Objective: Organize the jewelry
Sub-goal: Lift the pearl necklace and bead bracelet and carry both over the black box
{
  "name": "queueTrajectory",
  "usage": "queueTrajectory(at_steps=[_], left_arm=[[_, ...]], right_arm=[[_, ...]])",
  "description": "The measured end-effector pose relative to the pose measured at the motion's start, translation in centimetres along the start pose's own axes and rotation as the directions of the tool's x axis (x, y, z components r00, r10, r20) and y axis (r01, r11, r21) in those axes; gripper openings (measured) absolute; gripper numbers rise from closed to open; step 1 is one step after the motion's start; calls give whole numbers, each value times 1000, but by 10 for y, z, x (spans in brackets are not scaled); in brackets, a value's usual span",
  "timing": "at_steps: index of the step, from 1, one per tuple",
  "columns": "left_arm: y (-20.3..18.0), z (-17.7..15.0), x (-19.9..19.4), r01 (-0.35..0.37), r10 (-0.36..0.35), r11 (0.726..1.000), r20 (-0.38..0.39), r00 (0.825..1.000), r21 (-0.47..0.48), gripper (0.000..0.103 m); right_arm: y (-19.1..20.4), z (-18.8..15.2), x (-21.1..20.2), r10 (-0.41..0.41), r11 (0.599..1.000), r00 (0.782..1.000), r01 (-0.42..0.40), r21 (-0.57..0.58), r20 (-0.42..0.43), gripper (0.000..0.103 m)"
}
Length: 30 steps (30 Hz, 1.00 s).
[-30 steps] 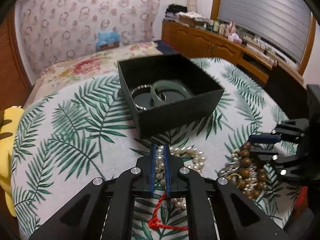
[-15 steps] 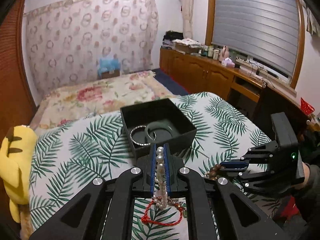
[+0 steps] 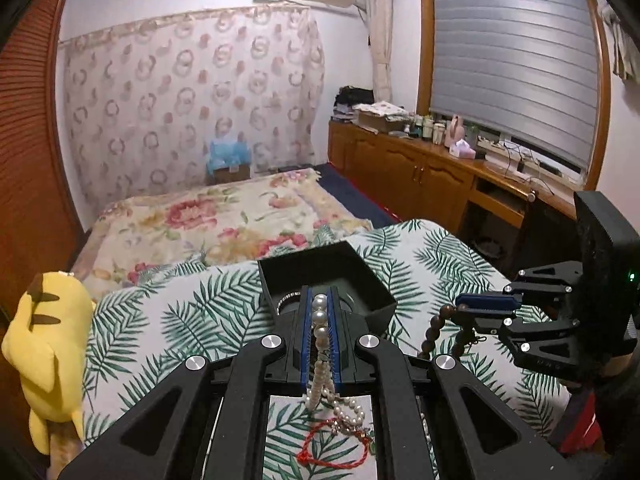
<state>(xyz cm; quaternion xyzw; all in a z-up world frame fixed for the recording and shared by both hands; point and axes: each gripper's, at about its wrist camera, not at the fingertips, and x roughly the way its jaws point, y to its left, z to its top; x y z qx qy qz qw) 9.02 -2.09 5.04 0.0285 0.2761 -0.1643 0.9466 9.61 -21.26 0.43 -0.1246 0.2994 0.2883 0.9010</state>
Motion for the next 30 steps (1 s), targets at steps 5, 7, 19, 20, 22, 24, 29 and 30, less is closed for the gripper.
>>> queueTrajectory(at_steps=[5, 7, 19, 20, 22, 24, 29, 30], left_arm=[[3, 12, -3, -3, 3, 1000, 22, 1000, 1, 7], [4, 17, -6, -7, 7, 1000, 33, 999, 4, 7], [-2, 64, -11, -15, 12, 1000, 97, 995, 26, 7], [-2, 68, -11, -18, 15, 999, 102, 995, 28, 7], [-2, 74, -11, -24, 21, 999, 111, 994, 32, 7], [-2, 82, -10, -29, 24, 999, 118, 993, 35, 7], [-4, 98, -10, -38, 32, 999, 143, 989, 39, 7], [-4, 100, -11, -39, 33, 998, 148, 988, 39, 7]], right_arm=[[-3, 16, -5, -16, 1000, 999, 17, -14, 31, 15], [-6, 24, -6, -22, 1000, 999, 23, -15, 43, 15], [-9, 58, -6, -32, 999, 996, 35, -39, 89, 15], [-9, 60, -5, -34, 998, 995, 38, -40, 91, 15], [-11, 65, -4, -40, 998, 994, 44, -40, 98, 15], [-14, 68, -4, -44, 998, 994, 48, -36, 104, 15], [-21, 75, -5, -50, 998, 992, 53, -26, 118, 15], [-22, 76, -5, -51, 998, 992, 54, -25, 119, 15]])
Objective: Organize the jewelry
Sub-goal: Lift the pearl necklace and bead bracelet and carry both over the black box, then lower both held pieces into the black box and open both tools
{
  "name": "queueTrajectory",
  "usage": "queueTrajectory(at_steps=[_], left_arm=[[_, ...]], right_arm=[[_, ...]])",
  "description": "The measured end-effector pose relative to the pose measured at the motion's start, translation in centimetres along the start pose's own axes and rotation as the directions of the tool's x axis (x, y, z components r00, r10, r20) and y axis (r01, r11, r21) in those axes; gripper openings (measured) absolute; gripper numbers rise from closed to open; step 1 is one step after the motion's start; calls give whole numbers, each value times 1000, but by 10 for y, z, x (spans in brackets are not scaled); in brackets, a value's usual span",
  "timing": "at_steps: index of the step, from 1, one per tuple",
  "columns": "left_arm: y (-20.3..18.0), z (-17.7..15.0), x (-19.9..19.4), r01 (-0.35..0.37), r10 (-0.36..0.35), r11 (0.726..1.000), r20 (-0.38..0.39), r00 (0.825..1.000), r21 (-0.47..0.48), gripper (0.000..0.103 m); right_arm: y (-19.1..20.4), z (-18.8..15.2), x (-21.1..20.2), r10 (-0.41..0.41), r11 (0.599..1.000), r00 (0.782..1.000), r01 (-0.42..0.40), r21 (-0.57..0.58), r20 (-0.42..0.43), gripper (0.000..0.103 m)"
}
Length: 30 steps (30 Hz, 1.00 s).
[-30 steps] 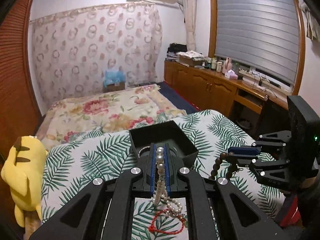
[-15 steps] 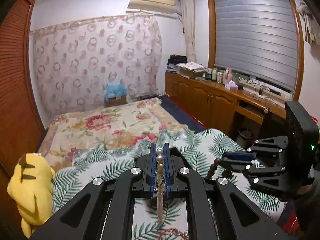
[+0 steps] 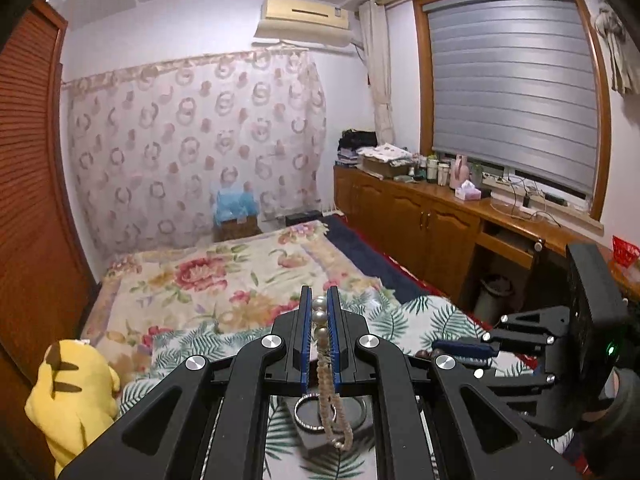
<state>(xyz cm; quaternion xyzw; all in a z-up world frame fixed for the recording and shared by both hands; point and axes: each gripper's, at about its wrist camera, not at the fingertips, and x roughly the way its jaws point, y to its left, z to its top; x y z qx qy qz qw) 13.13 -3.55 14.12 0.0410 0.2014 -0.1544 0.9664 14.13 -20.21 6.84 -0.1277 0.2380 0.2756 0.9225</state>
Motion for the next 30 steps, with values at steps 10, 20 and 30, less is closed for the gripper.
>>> queueTrajectory(at_steps=[10, 20, 30], left_arm=[[-2, -7, 11, -2, 2, 1000, -22, 1000, -2, 7], [15, -58, 48, 16, -25, 998, -139, 990, -68, 7], [23, -94, 70, 25, -47, 994, -216, 975, -104, 7]], right_arm=[[-4, 1, 6, -7, 1000, 1000, 7, 15, 8, 15], [-15, 3, 37, -7, 1000, 1000, 7, 27, -11, 15], [-20, -1, 97, -29, 1000, 997, 30, 11, -67, 15]])
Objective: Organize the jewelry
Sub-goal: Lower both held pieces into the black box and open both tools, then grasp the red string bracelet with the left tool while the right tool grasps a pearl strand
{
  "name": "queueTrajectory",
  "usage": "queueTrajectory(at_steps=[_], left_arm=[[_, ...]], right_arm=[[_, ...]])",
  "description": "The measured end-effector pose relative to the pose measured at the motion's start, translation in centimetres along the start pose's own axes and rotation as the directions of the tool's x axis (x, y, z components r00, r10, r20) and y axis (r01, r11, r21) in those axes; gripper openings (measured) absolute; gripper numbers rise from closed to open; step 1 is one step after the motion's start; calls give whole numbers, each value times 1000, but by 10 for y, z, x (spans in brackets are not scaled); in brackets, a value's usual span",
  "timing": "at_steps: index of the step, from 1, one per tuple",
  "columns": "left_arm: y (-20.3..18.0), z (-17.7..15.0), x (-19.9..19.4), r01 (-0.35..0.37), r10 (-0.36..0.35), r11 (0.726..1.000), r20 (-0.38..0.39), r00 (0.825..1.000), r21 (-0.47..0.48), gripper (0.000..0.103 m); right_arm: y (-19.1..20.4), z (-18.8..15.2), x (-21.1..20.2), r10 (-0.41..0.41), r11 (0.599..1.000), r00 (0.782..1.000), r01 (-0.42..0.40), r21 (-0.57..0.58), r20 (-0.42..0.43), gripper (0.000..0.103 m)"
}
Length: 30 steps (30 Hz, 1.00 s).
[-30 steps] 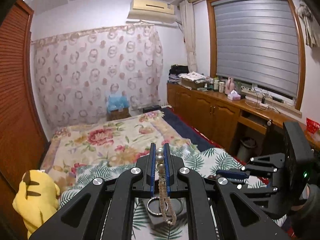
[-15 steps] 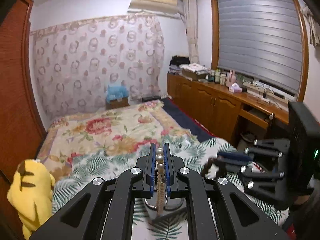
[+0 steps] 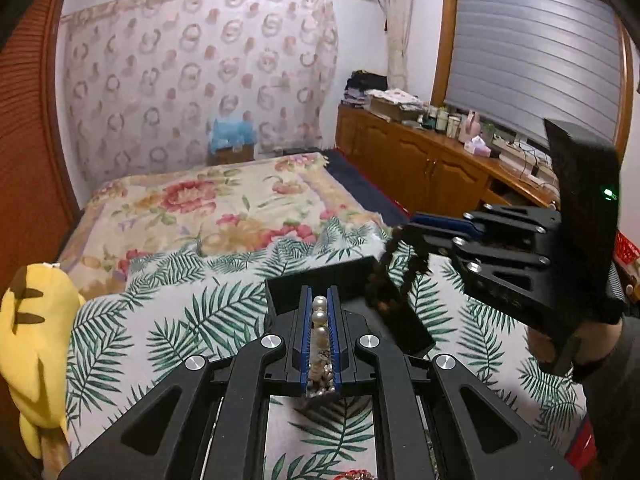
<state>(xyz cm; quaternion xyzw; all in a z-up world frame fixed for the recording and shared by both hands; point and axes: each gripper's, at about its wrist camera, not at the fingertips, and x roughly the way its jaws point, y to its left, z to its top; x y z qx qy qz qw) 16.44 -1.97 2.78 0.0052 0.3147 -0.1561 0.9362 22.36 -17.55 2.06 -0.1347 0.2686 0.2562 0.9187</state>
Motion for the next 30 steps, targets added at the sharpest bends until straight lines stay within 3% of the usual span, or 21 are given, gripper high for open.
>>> queueTrajectory(at_steps=[8, 17, 19, 21, 28, 30], left_arm=[[1, -5, -4, 0, 0, 1000, -5, 1000, -5, 7], [1, -37, -17, 19, -19, 1000, -35, 999, -4, 9], [1, -47, -18, 16, -17, 1000, -46, 999, -5, 12], [2, -59, -21, 12, -12, 1000, -55, 998, -6, 23], [6, -93, -19, 0, -1, 1000, -107, 994, -5, 26], [10, -100, -17, -3, 1, 1000, -121, 993, -9, 31]], right_arm=[[3, -4, 20, 4, 1000, 999, -3, 11, -44, 16], [7, -35, -21, 70, 997, 997, -69, 34, -28, 16], [13, -46, -33, 84, 996, 996, -83, 26, -34, 16], [18, -61, -45, 110, 994, 993, -109, 29, -47, 16], [38, -103, -59, 158, 987, 979, -156, 33, -125, 16], [41, -114, -55, 156, 988, 976, -154, 29, -154, 16]])
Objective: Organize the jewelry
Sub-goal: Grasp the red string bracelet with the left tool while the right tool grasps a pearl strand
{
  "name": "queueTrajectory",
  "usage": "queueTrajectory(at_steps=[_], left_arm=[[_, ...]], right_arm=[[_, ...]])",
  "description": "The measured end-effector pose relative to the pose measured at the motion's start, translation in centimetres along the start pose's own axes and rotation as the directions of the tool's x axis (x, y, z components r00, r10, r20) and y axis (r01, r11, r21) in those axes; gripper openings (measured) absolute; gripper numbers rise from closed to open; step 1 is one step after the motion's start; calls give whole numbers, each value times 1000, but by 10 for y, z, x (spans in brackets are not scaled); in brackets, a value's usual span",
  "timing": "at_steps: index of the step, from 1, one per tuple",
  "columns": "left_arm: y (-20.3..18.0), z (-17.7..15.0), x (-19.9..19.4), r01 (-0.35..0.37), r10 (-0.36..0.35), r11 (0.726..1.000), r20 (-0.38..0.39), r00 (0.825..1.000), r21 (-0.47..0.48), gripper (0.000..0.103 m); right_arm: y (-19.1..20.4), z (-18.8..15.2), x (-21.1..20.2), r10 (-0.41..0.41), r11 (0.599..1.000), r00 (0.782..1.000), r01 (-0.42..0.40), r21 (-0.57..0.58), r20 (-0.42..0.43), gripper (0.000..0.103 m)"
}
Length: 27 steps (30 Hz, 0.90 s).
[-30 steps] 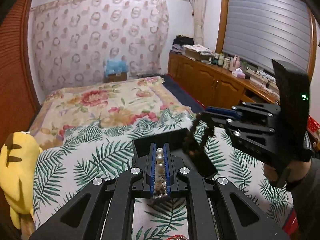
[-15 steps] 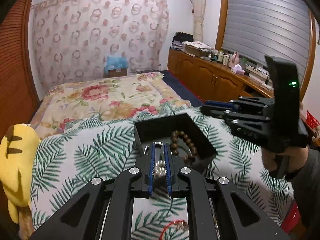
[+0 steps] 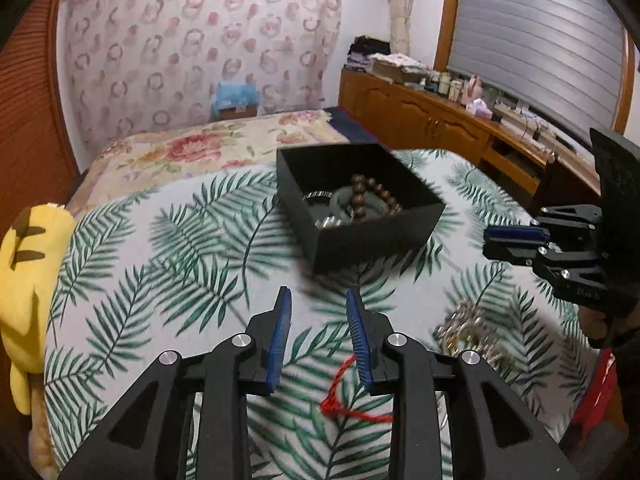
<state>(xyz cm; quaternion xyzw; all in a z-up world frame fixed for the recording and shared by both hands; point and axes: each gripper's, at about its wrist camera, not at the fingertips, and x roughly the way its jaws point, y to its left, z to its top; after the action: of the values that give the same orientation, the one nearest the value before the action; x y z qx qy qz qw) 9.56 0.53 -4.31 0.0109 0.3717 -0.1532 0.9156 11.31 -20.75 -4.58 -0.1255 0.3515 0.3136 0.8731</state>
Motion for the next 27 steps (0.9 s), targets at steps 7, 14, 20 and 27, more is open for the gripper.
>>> queueTrajectory(at_steps=[7, 14, 20, 27], left_arm=[[4, -19, 5, -10, 10, 1000, -42, 999, 6, 62], [5, -34, 14, -24, 25, 1000, -95, 995, 19, 75], [0, -42, 17, -21, 27, 999, -116, 993, 47, 75], [-9, -49, 9, -1, 8, 998, -105, 994, 67, 62]], right_arm=[[5, -21, 13, 21, 1000, 997, -20, 4, -75, 16], [7, -29, 28, 17, 1000, 990, -17, 1, -138, 16], [10, -31, 32, -18, 999, 988, 12, -39, -151, 7], [-7, -33, 31, -58, 998, 989, 59, 4, -136, 6]])
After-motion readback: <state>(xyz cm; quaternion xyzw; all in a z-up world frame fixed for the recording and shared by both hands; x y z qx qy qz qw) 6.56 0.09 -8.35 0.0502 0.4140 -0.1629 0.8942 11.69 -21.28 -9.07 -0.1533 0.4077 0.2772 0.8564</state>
